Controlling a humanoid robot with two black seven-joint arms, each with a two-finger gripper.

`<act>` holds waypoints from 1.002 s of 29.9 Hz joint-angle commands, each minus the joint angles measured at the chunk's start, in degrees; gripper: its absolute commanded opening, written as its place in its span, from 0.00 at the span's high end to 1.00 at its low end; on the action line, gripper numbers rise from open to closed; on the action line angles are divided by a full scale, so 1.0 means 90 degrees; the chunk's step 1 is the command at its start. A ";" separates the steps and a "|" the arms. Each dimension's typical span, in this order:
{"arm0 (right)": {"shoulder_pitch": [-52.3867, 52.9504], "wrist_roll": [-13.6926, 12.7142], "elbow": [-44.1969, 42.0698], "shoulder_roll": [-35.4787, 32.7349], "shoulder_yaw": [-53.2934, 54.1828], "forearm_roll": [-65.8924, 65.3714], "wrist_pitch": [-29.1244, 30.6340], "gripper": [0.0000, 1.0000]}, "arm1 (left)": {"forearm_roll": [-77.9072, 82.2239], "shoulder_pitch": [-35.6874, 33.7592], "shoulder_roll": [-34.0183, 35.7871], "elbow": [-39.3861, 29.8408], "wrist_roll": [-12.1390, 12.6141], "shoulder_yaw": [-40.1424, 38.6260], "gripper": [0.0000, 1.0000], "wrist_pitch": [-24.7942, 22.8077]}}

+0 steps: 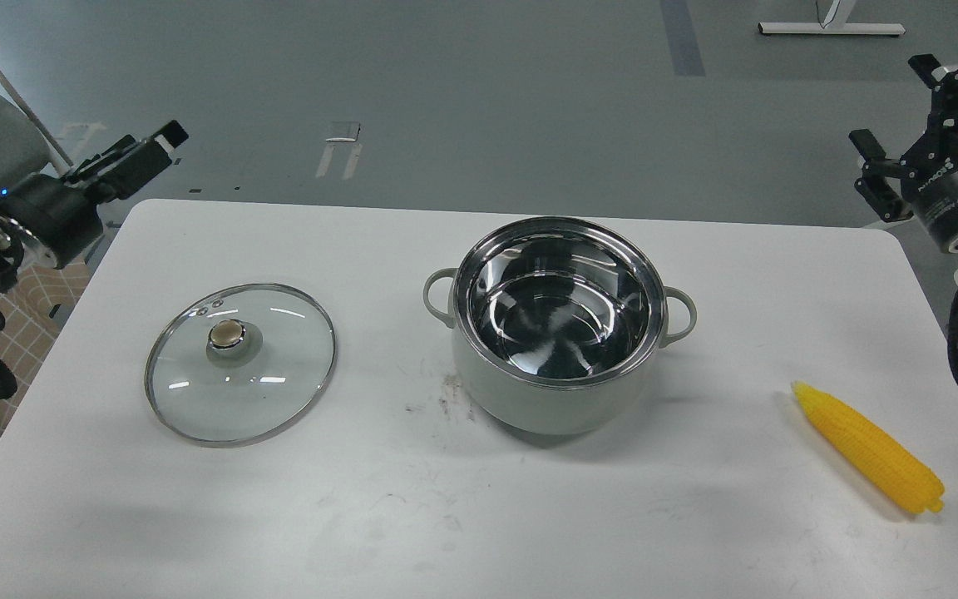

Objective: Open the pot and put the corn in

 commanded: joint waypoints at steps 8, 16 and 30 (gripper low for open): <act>0.0434 0.0000 0.1599 -0.2218 -0.1023 -0.3180 -0.0011 0.00 | -0.2697 -0.0769 -0.0647 -0.0276 -0.0002 -0.0477 0.03 -0.1564; 0.0123 0.0000 0.2655 -0.3694 -0.1599 -0.6315 -0.0410 0.00 | -0.2726 -0.0925 -0.1224 -0.0276 -0.0002 -0.0487 0.03 -0.1564; -0.0679 0.0000 0.2335 -0.3004 -0.2371 -0.8478 -0.1222 0.00 | -0.2726 -0.1004 -0.1332 -0.0334 -0.0002 -0.0487 0.03 -0.1574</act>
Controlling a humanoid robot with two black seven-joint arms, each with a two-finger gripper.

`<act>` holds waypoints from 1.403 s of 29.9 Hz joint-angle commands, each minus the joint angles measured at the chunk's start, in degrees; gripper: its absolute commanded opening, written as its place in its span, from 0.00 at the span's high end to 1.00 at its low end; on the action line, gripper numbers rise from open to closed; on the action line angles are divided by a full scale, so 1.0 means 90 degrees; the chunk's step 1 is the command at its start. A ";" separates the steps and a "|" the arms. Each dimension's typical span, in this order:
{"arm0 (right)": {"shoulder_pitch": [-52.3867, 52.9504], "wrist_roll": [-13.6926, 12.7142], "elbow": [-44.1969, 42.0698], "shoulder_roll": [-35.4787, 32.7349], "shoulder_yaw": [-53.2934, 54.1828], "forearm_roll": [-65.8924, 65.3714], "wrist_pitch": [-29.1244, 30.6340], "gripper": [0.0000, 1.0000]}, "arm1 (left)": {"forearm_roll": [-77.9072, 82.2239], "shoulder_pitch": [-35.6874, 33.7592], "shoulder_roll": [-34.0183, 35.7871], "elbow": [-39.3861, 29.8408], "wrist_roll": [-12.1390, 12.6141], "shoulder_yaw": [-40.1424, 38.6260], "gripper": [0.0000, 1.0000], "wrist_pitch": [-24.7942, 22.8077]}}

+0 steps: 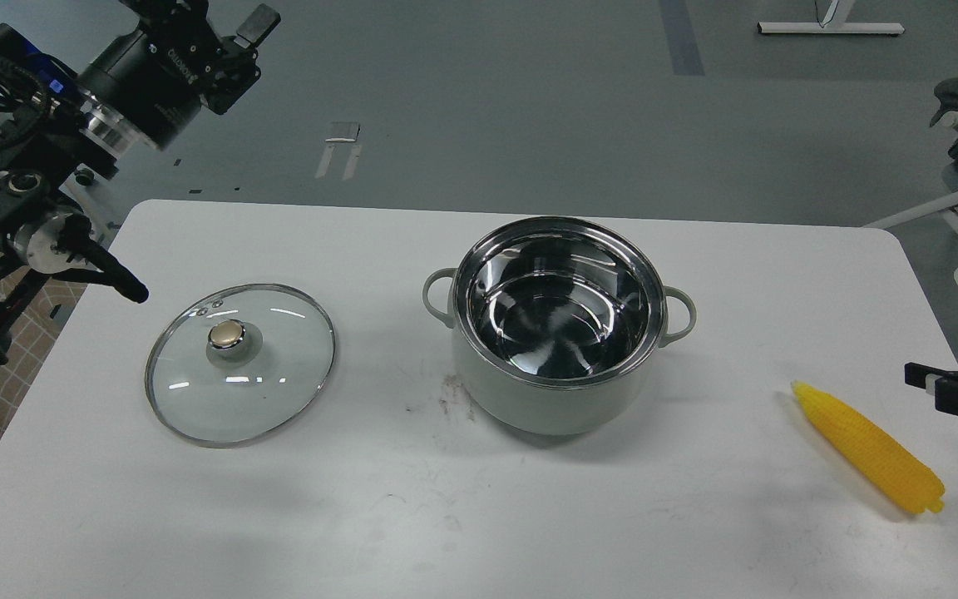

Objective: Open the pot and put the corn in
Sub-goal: 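Lower the right gripper and grasp the yellow corn cob, then lift the corn and carry it over the open pot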

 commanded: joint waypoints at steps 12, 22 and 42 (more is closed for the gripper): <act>-0.0194 -0.0001 -0.1537 0.1809 -0.0457 -0.0548 -0.0094 0.01 | -0.0020 0.0007 0.0038 -0.0069 0.0000 -0.0010 0.03 -0.0004; -0.0194 -0.0001 -0.1919 0.2045 -0.0799 -0.1007 -0.0094 0.58 | -0.0020 0.0017 0.0057 -0.0108 0.0000 -0.0020 0.03 -0.0004; 0.2021 -0.0001 -0.0610 0.0990 -0.0848 -0.0246 -0.0085 1.00 | -0.0020 0.0007 0.0057 -0.0196 0.0000 -0.0010 0.03 -0.0004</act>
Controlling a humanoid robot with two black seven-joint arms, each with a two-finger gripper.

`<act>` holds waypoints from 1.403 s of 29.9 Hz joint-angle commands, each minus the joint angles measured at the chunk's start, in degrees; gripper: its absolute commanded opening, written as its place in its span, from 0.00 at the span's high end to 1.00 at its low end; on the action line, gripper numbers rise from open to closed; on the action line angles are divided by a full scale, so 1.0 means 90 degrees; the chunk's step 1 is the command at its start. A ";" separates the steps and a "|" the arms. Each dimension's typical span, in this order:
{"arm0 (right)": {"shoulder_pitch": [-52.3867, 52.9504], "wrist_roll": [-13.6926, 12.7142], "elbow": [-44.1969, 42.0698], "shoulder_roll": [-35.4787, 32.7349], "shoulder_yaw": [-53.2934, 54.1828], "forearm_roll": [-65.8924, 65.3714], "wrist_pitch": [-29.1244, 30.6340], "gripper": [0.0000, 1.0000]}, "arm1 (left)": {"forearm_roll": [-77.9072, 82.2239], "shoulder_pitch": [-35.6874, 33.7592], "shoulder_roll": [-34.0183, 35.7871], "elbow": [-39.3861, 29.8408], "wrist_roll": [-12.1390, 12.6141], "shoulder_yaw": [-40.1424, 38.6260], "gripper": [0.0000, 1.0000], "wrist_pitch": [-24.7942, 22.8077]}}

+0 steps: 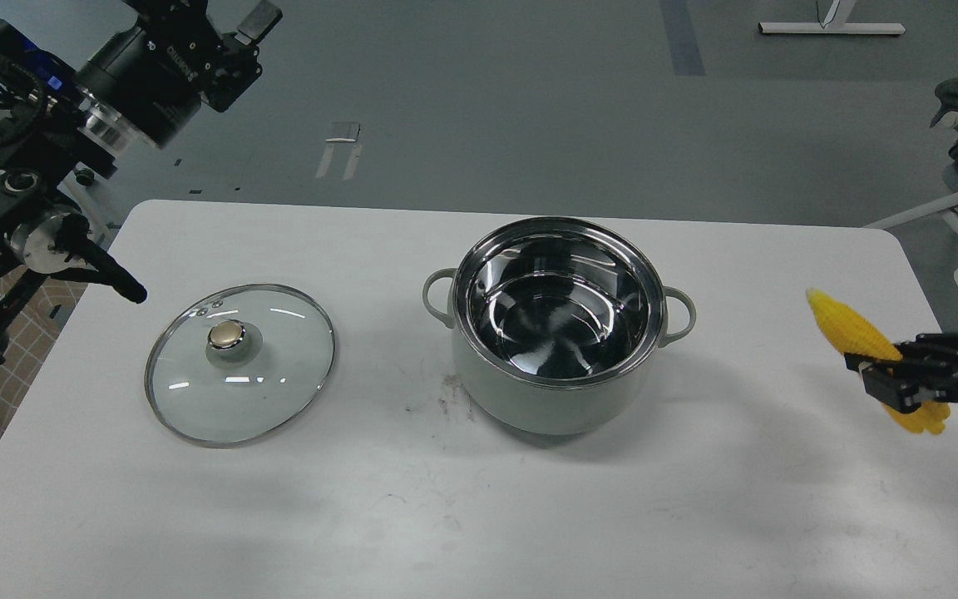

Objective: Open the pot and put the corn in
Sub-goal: 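Lift the corn and carry it over the open pot, then release the corn into the pot and raise the right gripper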

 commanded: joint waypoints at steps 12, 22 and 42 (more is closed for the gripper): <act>0.3779 0.0001 -0.1156 0.2900 -0.1844 0.0794 0.1116 1.00 | 0.0000 0.0000 0.0023 -0.0022 0.0000 0.0011 0.03 -0.0028; 0.4211 0.0001 -0.1421 0.4456 -0.2998 0.0952 0.1116 1.00 | 0.0000 0.0000 0.0091 -0.0022 0.0000 0.0011 0.03 -0.0028; 0.3723 0.0001 -0.2134 0.5746 -0.3663 0.1069 0.1058 0.62 | 0.0000 0.0020 0.0121 -0.0052 0.0000 0.0001 0.03 -0.0019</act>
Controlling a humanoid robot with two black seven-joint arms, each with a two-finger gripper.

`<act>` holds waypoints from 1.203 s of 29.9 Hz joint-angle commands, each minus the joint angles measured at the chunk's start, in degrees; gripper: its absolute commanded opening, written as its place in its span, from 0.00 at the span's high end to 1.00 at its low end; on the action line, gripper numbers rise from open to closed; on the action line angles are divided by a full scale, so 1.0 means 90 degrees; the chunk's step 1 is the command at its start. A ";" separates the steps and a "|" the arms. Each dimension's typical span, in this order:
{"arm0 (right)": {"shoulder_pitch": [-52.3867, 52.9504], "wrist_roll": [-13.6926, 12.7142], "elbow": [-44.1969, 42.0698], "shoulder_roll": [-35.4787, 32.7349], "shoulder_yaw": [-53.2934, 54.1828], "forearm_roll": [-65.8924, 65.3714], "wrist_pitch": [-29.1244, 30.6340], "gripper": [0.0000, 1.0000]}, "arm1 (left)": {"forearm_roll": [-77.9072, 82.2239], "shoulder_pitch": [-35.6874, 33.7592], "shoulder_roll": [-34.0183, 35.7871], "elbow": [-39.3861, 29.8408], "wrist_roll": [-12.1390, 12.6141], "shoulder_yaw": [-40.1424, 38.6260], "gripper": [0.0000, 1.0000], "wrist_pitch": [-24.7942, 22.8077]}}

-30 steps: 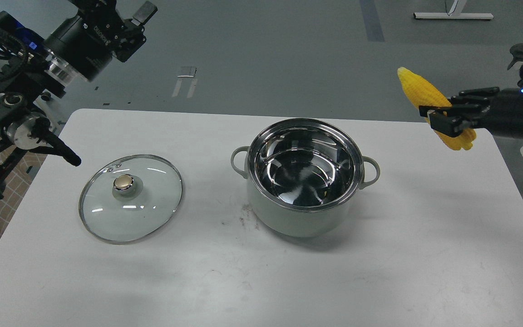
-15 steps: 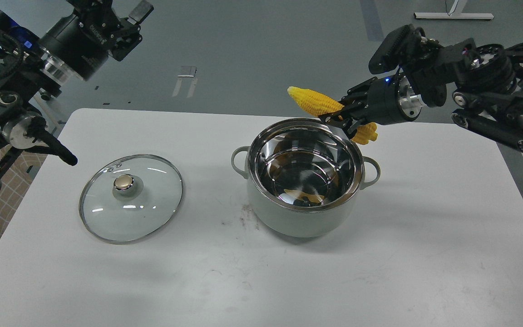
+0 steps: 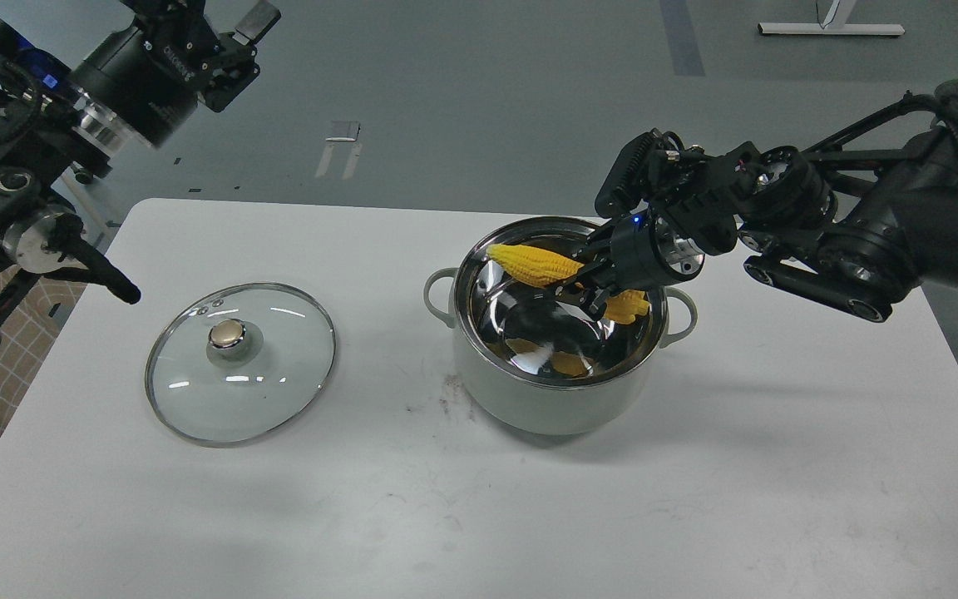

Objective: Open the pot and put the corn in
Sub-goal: 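Release the corn into the pot and raise the right gripper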

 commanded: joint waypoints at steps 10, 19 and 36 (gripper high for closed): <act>-0.0213 0.0000 -0.0049 0.0148 -0.0003 0.0012 -0.0033 0.40 | -0.0010 0.0003 -0.0004 0.0000 0.0000 -0.0004 0.03 0.0003; -0.0184 0.0000 -0.0049 0.0129 0.0017 0.0031 -0.0033 0.17 | -0.0010 0.0013 0.0065 0.0000 0.0000 -0.0004 0.03 0.0003; -0.0143 0.0000 -0.0975 -0.0936 0.2905 0.3515 -0.0424 0.00 | -0.0020 0.0052 -0.0383 0.0341 0.0000 -0.0014 0.02 -0.0084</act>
